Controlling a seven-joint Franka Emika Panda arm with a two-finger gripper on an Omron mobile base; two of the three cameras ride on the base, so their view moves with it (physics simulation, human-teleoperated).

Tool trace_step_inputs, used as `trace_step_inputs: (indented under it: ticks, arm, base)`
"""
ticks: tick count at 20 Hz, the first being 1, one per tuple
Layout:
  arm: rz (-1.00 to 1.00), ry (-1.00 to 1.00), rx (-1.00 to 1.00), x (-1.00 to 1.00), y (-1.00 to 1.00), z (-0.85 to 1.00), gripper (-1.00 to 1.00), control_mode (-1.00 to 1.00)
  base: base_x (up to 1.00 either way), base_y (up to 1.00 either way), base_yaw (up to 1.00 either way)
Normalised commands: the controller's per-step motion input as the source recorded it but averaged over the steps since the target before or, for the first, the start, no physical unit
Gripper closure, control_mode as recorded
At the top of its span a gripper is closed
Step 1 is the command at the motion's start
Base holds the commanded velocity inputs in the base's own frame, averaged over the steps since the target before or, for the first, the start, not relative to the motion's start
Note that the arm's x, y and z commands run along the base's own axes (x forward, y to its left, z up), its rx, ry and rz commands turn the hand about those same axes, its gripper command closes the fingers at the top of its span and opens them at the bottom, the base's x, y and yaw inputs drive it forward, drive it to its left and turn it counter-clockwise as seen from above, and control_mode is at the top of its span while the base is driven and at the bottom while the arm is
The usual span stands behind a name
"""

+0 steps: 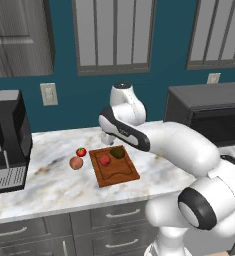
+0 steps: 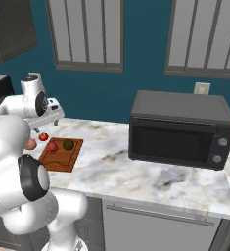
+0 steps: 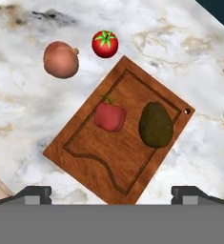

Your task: Place the avocado, onion, tomato, and bell pepper on the cutting board.

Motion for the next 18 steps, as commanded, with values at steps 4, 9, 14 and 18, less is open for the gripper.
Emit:
trace_step_inputs:
  ticks: [4,9,14,18]
  arm:
    - [-0.03,0.00,0.13,-0.35,0.23,0.25,-1.00,-1.00]
    - [-0.08,0.03,0.21,-0.23,0.14,0.22,-1.00,-1.00]
    - [-0.17,0.00,0.13,-0.23,0.14,0.02,-1.00,-1.00]
    - [-0.15,0.00,0.07,-0.23,0.14,0.00,-1.00,-1.00]
  base:
    - [0.00,0.00,0.00]
    - [0.00,0.00,0.00]
    - [0.00,0.00,0.00]
    - [0.00,0.00,0.00]
